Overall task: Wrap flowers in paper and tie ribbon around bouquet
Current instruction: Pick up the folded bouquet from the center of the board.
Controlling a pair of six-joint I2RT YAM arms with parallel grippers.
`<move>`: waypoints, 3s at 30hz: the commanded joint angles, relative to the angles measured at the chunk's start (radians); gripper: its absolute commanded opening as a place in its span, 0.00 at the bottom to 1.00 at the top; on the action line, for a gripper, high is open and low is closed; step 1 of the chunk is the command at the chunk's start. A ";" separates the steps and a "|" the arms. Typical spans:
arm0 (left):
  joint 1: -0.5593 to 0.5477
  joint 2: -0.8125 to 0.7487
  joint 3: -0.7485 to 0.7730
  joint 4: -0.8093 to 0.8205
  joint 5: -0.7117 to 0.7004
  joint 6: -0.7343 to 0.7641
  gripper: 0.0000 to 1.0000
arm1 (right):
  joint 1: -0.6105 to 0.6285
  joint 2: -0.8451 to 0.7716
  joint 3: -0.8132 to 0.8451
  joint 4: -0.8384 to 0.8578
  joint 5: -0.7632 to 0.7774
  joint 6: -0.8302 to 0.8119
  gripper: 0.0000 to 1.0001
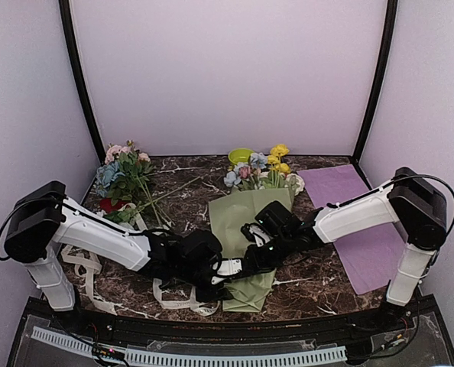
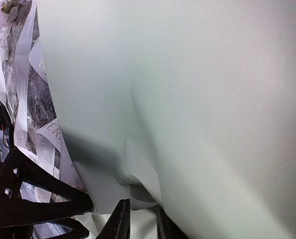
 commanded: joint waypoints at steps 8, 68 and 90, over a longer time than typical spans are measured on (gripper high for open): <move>-0.006 0.056 -0.003 -0.009 0.081 0.013 0.43 | 0.004 -0.097 0.003 -0.082 0.041 0.023 0.20; 0.074 -0.245 -0.060 -0.009 0.156 0.011 0.61 | -0.166 -0.262 -0.379 0.426 -0.282 0.452 0.00; -0.060 -0.249 -0.087 -0.246 0.121 -0.060 0.60 | -0.221 -0.304 -0.298 0.244 -0.278 0.370 0.00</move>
